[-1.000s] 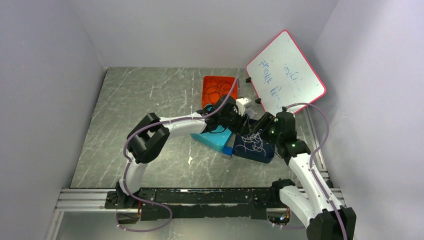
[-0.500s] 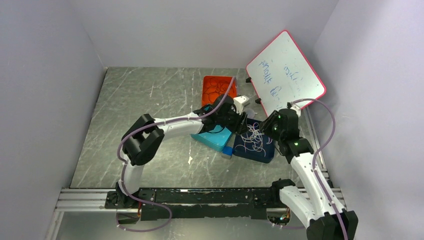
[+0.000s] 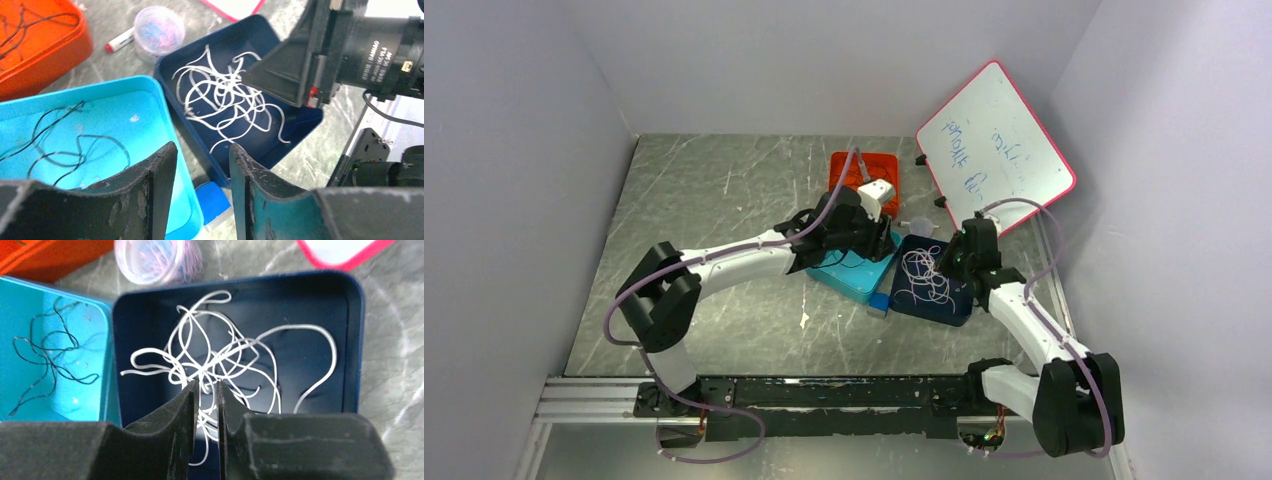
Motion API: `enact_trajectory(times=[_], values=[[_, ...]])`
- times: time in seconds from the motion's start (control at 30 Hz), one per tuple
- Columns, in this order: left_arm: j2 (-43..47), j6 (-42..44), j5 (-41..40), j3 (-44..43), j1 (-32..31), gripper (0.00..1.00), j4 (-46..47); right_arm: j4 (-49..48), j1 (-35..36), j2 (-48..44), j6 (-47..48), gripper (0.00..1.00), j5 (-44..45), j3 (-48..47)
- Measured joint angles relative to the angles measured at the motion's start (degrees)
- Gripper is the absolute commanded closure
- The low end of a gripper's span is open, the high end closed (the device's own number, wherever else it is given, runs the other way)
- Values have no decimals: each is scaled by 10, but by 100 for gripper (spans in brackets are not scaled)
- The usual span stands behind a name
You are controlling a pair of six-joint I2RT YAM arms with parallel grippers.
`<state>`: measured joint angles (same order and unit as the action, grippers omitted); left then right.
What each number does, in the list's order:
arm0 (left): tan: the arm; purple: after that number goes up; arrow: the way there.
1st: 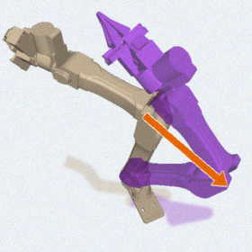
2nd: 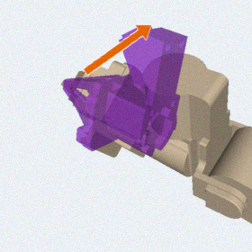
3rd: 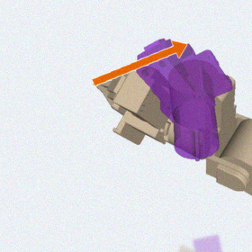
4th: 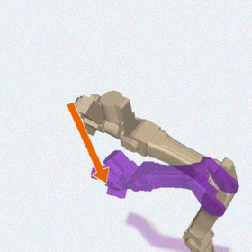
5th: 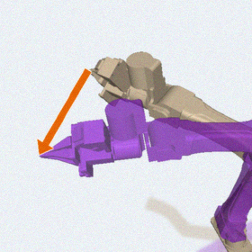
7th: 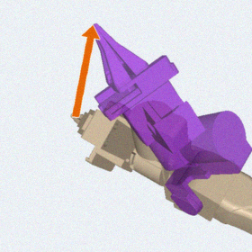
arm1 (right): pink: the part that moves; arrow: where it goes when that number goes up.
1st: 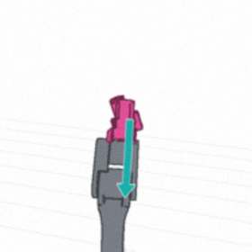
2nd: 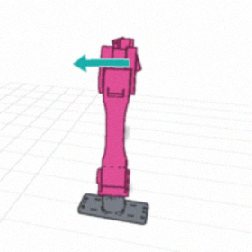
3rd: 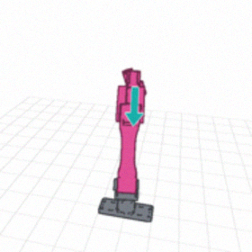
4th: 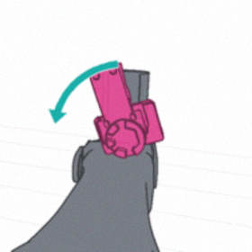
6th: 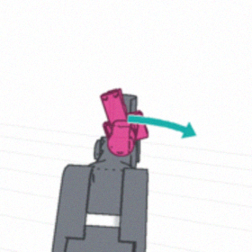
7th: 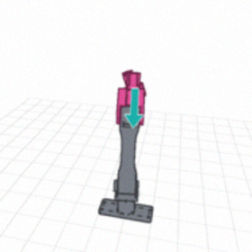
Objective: Untangle the cables
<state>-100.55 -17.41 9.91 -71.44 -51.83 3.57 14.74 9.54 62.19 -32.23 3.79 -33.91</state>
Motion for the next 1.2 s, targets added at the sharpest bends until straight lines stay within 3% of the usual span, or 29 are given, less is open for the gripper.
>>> enact_trajectory(times=[0.37,0.73,1.2], values=[[9,-7,-20,30,33,53,-4,-92,0,47,-47,78,-53,110],[31,-9,-23,38,52,51,-4,-54,-1,-16,-44,48,-22,74],[75,-13,-27,39,117,47,-10,-7,-1,-86,2,34,23,7]])
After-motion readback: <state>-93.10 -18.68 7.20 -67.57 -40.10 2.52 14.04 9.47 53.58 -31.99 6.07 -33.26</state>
